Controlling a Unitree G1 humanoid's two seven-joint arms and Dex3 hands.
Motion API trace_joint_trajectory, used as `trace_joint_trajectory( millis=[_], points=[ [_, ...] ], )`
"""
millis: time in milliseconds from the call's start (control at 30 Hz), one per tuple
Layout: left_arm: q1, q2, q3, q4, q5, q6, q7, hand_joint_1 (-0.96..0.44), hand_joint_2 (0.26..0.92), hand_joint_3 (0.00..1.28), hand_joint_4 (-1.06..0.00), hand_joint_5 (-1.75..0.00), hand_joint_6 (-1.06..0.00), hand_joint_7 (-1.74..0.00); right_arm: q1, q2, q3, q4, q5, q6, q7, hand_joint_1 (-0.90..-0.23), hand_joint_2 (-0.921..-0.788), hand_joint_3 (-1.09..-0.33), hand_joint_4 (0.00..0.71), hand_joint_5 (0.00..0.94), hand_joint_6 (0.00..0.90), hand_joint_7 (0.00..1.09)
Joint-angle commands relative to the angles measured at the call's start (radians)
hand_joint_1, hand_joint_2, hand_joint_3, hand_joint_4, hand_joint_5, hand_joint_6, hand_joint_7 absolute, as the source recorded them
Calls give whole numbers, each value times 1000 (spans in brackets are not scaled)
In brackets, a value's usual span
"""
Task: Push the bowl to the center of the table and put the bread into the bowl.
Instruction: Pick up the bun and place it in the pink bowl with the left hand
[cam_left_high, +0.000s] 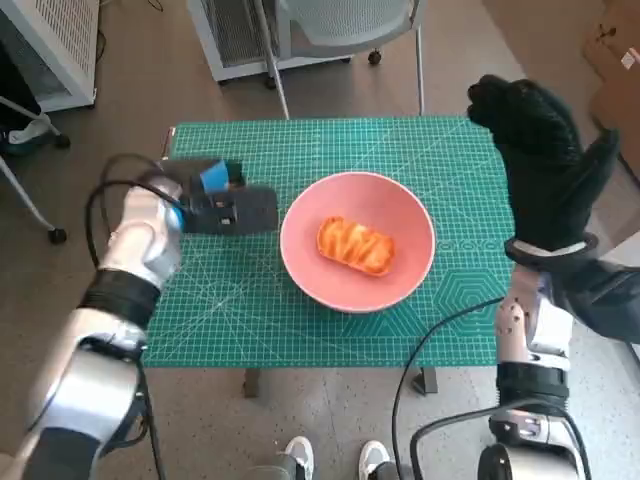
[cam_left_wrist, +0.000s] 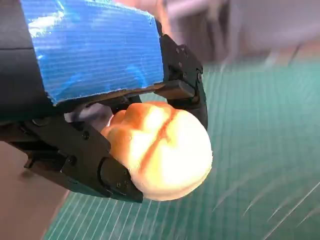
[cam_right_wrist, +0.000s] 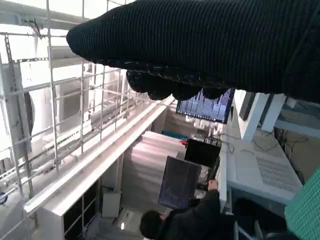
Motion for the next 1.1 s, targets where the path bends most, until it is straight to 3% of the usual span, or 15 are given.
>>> trace_joint_trajectory(
  millis=[33, 267, 500, 800, 1100],
  points=[
    [138, 76, 106, -409, -43, 12, -23, 2, 920, 58, -745, -1131, -599, -1166, 30, 16, 4, -5, 16, 17, 2, -586, -921, -631, 340, 2, 402, 13],
    [227, 54, 149, -728, -41, 2, -35, 3, 918, 34, -766, -1089, -638, -1147, 31, 20, 7, -7, 21, 18, 8, -586, -921, -632, 342, 2, 402, 12],
    [249, 2, 121, -842, -45, -5, -61, 3, 915, 18, -776, -1032, -676, -1153, 33, 25, 8, -6, 17, 14, 3, -580, -921, -636, 342, 2, 394, 7],
    [224, -78, 35, -843, 1, 23, -123, 1, 916, 16, -798, -1032, -653, -1152, 39, 30, 11, -16, 11, 14, -3, -591, -921, -637, 343, 1, 392, 5],
    [209, -147, -3, -723, 8, -18, -101, 2, 917, 14, -816, -1041, -636, -1142, 51, 23, 7, -28, 5, 16, -8, -594, -921, -637, 343, 1, 392, 5]
  ],
)
